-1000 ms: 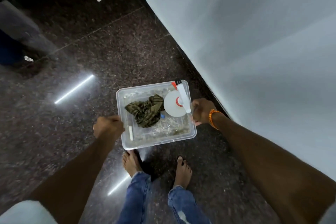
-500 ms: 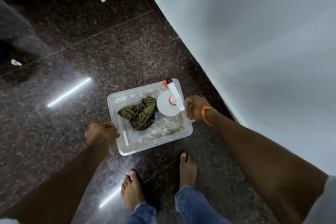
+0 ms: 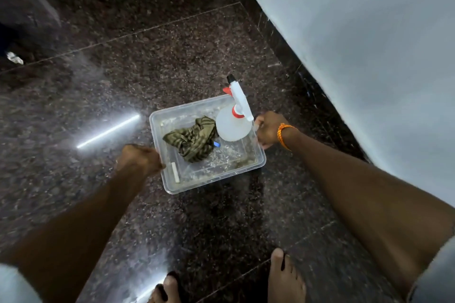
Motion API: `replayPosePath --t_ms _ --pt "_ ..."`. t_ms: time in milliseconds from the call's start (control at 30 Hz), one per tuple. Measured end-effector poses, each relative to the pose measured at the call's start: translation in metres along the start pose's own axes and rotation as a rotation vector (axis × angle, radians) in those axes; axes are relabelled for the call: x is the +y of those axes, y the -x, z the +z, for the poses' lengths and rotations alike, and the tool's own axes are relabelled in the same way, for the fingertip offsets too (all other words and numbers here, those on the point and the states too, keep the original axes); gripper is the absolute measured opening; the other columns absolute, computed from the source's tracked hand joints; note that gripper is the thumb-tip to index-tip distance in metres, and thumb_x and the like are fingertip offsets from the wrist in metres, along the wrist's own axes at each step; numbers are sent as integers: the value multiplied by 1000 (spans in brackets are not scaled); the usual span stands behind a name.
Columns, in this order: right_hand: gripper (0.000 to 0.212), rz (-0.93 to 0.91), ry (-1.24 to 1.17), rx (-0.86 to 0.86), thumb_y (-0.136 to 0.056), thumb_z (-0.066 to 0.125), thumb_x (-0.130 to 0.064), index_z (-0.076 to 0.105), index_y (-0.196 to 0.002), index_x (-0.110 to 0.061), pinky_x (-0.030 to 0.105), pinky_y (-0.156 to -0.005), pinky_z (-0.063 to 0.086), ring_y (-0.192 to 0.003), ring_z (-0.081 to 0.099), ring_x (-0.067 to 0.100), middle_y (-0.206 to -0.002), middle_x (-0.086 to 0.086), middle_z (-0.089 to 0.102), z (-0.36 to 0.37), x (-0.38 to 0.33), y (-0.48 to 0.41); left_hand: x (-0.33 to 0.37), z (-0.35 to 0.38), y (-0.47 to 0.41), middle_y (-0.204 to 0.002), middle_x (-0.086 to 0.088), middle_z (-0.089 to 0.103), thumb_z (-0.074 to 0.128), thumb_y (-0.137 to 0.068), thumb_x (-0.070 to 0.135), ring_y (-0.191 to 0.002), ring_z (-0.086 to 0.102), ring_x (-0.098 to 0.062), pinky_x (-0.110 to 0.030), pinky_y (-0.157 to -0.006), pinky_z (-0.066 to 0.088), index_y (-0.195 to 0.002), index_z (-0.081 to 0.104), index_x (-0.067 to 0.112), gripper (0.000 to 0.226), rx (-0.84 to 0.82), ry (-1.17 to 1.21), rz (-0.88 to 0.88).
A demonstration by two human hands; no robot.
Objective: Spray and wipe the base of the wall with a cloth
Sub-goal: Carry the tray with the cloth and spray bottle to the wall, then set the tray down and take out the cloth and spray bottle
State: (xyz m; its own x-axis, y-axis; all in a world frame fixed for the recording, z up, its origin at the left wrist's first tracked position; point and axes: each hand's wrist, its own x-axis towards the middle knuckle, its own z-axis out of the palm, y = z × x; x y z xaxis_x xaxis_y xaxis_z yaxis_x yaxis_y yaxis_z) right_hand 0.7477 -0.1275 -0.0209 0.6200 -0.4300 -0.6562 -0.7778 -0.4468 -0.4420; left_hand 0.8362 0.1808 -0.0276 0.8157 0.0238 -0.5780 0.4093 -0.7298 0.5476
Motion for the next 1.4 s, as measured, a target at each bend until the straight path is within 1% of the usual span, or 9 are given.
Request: replayPosePath --t_ms 67,233,467,700,967,1200,1234,1334,1400 --pt "17 -8 -34 -8 -88 55 9 67 -85 -3 50 -72 66 -77 78 36 -75 19 75 6 0 -14 15 -5 -26 -57 -13 70 79 -65 -3 -61 71 -30 -52 -71 60 -65 71 5 11 42 70 -125" --pt "14 -66 -65 6 -90 56 7 69 -93 2 52 -74 66 -79 79 38 -87 26 77 24 -5 -44 14 -4 -39 -49 -8 67 78 -68 1 -46 67 -22 -30 -49 59 -63 71 6 10 62 58 -57" --pt "8 -115 -50 8 -92 64 3 69 -96 5 53 -73 65 -79 78 38 -90 29 76 28 -13 -61 8 -4 -65 -56 -14 69 82 -59 -2 -56 71 -28 -47 -67 62 -64 73 3 11 83 -8 -10" --pt "11 -143 -8 28 -91 66 -2 67 -81 -2 51 -75 66 -77 79 37 -85 27 77 13 -35 -83 39 -15 -82 -56 -11 70 77 -63 0 -54 71 -23 -41 -65 62 -65 73 -1 5 97 -7 43" --pt "16 -133 22 17 -93 56 0 71 -91 4 49 -79 65 -81 79 35 -91 25 78 22 -40 -90 29 -8 -85 -57 -10 70 69 -71 0 -52 70 -21 -31 -56 59 -71 71 -2 3 107 -85 -6" --pt "9 -70 -22 -78 -84 70 11 69 -83 2 51 -84 64 -92 77 38 -92 24 76 20 -41 -94 27 -8 -98 -61 -8 70 79 -64 5 -62 71 -23 -31 -56 58 -70 68 1 13 25 -231 6" --pt "12 -96 61 -65 -81 77 4 71 -92 2 49 -85 64 -94 77 36 -95 23 77 18 -44 -93 29 -8 -97 -67 -7 71 79 -63 12 -70 71 -24 -32 -59 58 -75 68 3 19 26 -309 49" --pt "80 -239 276 81 -67 93 -20 55 -137 -8 41 -92 58 -116 66 35 -129 16 68 17 -53 -91 30 4 -91 -117 -14 63 76 -66 31 -108 60 -32 -38 -84 54 -116 56 9 58 148 -710 385" --pt "116 -372 100 114 -60 97 -23 30 -155 -16 46 -103 52 -128 57 37 -145 15 57 18 -62 -88 36 16 -82 -155 -18 28 71 -73 37 -141 30 -34 -43 -113 33 -148 27 8 92 142 -872 666"
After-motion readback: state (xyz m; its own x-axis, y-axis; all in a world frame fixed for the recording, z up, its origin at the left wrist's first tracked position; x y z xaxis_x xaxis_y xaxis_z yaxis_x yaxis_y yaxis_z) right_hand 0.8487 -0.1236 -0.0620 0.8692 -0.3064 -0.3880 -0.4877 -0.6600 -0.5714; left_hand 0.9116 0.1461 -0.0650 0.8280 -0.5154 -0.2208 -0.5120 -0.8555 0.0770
